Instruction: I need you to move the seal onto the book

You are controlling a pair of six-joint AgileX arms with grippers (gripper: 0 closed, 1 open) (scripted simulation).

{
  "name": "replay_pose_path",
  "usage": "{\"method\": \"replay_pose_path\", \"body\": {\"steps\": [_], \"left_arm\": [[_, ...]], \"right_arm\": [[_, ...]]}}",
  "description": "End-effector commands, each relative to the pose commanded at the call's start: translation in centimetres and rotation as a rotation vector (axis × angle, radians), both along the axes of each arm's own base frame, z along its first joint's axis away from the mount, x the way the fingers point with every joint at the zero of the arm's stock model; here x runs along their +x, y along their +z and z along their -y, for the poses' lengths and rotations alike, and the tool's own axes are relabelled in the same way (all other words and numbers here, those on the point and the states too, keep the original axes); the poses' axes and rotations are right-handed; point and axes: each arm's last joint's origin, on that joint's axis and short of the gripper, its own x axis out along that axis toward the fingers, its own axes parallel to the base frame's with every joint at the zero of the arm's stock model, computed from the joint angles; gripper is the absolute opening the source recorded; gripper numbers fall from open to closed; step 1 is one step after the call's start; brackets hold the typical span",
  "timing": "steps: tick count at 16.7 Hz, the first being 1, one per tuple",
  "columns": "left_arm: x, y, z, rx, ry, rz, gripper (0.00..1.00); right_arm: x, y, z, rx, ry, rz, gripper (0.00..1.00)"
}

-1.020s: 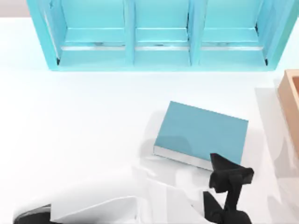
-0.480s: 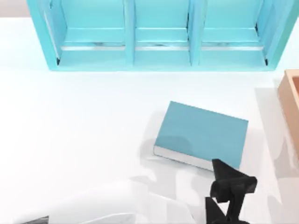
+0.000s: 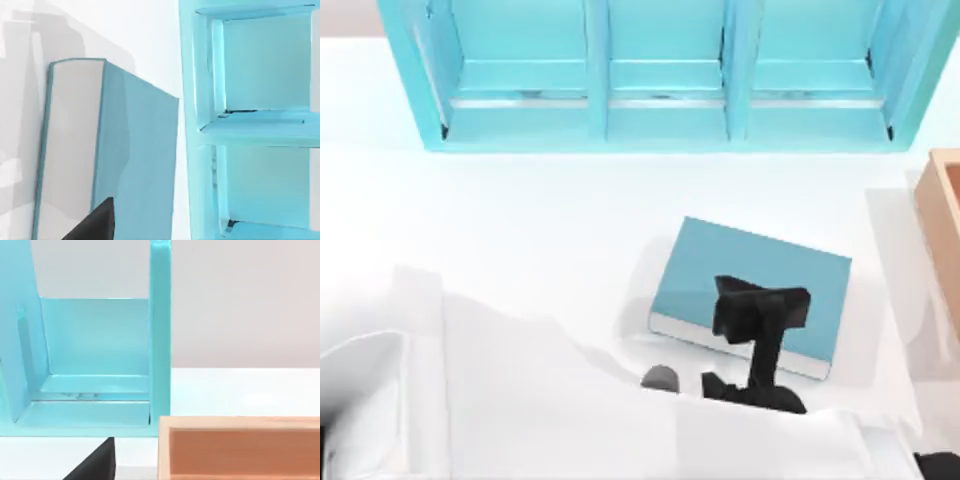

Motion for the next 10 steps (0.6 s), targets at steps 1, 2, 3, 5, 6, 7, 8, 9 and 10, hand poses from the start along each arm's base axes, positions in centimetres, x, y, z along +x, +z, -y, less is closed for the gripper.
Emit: {"method": "replay_pose_path", "body": {"steps": [1, 2, 3, 5, 6, 7, 8, 9, 10], "left_arm": [[1.1, 1.0, -1.1, 0.022, 0.009, -0.038, 1.0], [2.3, 1.9, -2.5, 0.046, 0.014, -0.081, 1.0], [3.4, 2.9, -4.0, 0.074, 0.013, -0.128, 1.0], [5.5, 4.7, -7.7, 0.136, -0.012, -0.227, 1.0], [6.3, 5.4, -9.7, 0.171, -0.039, -0.276, 1.0], [7.0, 6.0, -11.9, 0.209, -0.076, -0.323, 1.0], [7.4, 6.5, -14.1, 0.249, -0.122, -0.364, 1.0], [7.6, 6.9, -16.4, 0.292, -0.176, -0.397, 1.0], [7.7, 7.1, -18.6, 0.337, -0.235, -0.42, 1.0]], "right_arm": [[0.0, 0.0, 0.0, 0.0, 0.0, 0.0, 1.0], [0.0, 0.0, 0.0, 0.0, 0.0, 0.0, 1.0], [0.0, 0.0, 0.0, 0.0, 0.0, 0.0, 1.0], [0.0, 0.0, 0.0, 0.0, 0.0, 0.0, 1.0], [0.0, 0.0, 0.0, 0.0, 0.0, 0.0, 1.0], [0.0, 0.0, 0.0, 0.0, 0.0, 0.0, 1.0], [0.0, 0.0, 0.0, 0.0, 0.0, 0.0, 1.0], [0.0, 0.0, 0.0, 0.0, 0.0, 0.0, 1.0], [0.0, 0.0, 0.0, 0.0, 0.0, 0.0, 1.0]]}}
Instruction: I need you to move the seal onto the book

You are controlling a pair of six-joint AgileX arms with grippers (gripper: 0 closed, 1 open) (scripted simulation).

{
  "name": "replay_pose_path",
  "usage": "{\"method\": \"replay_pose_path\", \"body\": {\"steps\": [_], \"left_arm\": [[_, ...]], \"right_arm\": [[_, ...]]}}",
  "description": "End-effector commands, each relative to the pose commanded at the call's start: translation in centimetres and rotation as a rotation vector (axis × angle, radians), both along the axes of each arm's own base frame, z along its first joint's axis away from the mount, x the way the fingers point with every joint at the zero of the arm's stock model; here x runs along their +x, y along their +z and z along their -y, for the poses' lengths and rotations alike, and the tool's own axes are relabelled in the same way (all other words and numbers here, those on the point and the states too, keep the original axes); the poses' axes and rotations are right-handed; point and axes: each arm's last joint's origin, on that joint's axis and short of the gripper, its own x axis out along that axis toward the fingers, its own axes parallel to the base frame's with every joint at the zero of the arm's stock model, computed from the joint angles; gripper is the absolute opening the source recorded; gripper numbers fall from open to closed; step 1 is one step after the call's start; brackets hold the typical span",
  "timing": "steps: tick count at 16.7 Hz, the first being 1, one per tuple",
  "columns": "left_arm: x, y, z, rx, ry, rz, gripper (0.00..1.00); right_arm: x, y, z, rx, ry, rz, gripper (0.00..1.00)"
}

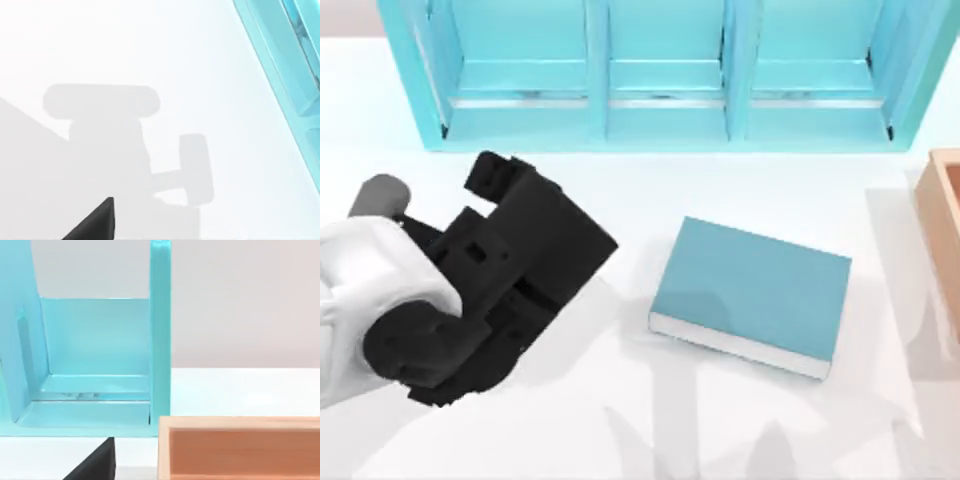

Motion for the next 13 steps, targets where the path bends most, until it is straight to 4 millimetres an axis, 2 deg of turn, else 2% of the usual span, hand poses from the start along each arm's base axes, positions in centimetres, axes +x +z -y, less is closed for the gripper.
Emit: {"method": "replay_pose_path", "body": {"steps": [3, 6, 9, 13], "left_arm": [[-1.0, -0.2, -6.1, 0.114, -0.214, -0.022, 1.0], [-2.9, -1.5, -10.7, 0.262, -0.413, 0.057, 1.0], [-4.7, -3.3, -13.7, 0.448, -0.537, 0.202, 1.0], [-6.3, -5.1, -15.9, 0.724, -0.581, 0.407, 1.0]], "right_arm": [[0.0, 0.0, 0.0, 0.0, 0.0, 0.0, 1.0], [0.0, 0.0, 0.0, 0.0, 0.0, 0.0, 1.0], [0.0, 0.0, 0.0, 0.0, 0.0, 0.0, 1.0], [0.0, 0.0, 0.0, 0.0, 0.0, 0.0, 1.0]]}}
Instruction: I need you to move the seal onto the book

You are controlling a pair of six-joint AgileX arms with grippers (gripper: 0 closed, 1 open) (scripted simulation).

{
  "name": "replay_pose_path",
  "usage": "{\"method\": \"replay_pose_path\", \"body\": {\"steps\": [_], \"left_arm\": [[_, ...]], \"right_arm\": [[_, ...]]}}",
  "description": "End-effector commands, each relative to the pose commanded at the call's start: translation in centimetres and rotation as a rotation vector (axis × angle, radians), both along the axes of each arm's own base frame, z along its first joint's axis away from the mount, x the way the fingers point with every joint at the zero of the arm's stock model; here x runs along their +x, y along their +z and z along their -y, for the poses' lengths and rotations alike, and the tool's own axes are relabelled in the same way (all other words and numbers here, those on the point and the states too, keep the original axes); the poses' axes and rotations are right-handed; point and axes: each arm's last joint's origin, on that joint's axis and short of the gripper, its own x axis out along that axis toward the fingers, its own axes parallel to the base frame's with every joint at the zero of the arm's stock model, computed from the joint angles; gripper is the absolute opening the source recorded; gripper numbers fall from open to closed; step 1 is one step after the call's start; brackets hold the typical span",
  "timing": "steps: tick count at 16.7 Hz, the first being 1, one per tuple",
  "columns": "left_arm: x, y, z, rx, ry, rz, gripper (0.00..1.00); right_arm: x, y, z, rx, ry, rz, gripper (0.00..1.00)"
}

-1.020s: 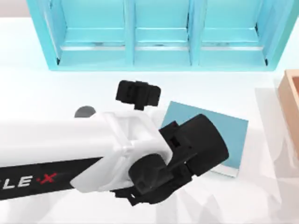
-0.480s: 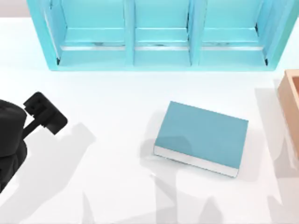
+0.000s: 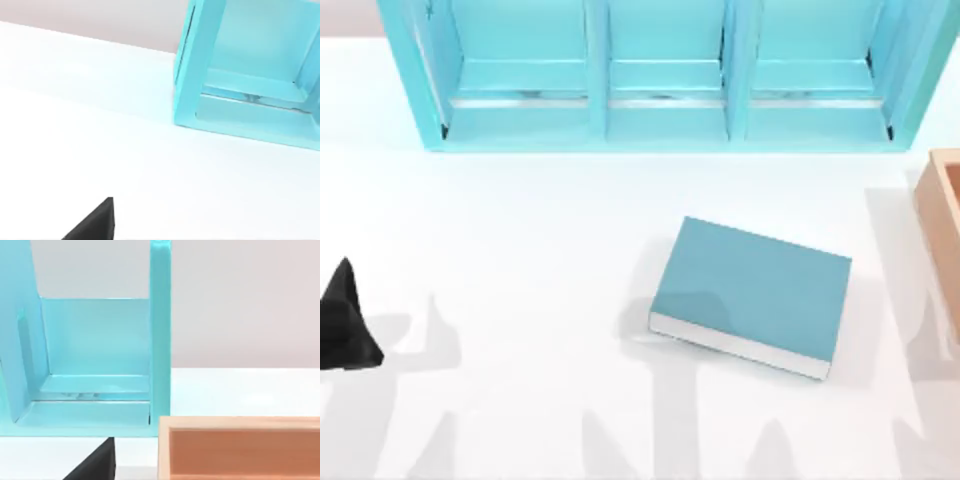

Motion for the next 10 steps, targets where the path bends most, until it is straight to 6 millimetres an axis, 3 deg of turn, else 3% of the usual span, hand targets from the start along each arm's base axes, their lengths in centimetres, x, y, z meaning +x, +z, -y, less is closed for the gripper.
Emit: {"method": "replay_pose_path", "body": {"steps": [4, 10], "left_arm": [[-0.58, -0.85, -0.97, 0.156, -0.003, 0.177, 1.0], [-0.65, -0.96, -1.12, 0.184, -0.001, 0.207, 1.0]], "right_arm": [[0.0, 0.0, 0.0, 0.0, 0.0, 0.0, 1.0], [0.0, 0.0, 0.0, 0.0, 0.0, 0.0, 1.0]]}}
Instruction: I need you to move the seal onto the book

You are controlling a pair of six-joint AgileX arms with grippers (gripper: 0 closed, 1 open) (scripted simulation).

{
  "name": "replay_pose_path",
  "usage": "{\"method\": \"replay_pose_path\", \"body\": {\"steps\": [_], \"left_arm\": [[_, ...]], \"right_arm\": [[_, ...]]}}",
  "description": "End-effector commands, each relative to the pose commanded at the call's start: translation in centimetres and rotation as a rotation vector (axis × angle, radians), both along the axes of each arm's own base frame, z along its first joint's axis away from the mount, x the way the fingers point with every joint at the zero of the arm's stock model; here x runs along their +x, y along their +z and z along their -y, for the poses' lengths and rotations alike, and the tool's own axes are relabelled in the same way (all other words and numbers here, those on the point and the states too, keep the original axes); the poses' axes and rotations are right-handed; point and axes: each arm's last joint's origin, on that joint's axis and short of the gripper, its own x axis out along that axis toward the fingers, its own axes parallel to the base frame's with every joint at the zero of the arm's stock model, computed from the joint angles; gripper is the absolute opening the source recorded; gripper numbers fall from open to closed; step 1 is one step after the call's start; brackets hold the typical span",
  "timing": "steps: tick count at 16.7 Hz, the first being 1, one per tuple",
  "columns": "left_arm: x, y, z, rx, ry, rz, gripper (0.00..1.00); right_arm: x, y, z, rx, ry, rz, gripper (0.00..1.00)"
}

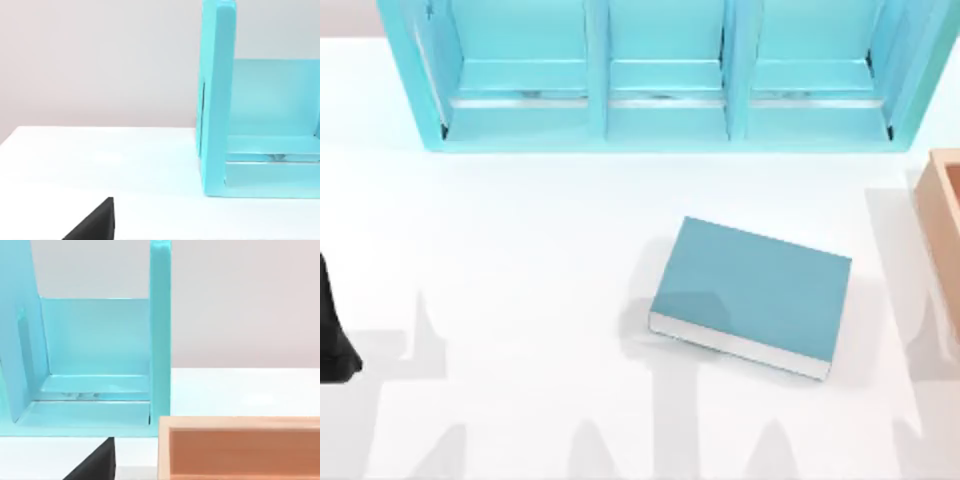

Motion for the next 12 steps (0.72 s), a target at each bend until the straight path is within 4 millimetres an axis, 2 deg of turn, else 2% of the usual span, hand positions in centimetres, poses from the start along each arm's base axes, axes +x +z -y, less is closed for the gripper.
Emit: {"method": "replay_pose_path", "body": {"steps": [3, 5, 9, 12], "left_arm": [[0.0, 0.0, 0.0, 0.0, 0.0, 0.0, 1.0], [0.0, 0.0, 0.0, 0.0, 0.0, 0.0, 1.0], [0.0, 0.0, 0.0, 0.0, 0.0, 0.0, 1.0], [0.0, 0.0, 0.0, 0.0, 0.0, 0.0, 1.0]], "right_arm": [[0.0, 0.2, 0.0, -0.002, -0.002, -0.009, 1.0], [0.0, 1.0, 0.1, -0.012, -0.013, -0.055, 1.0], [0.9, 4.9, 0.6, -0.047, -0.047, -0.241, 1.0], [3.4, 8.2, 1.2, -0.069, -0.07, -0.473, 1.0]]}}
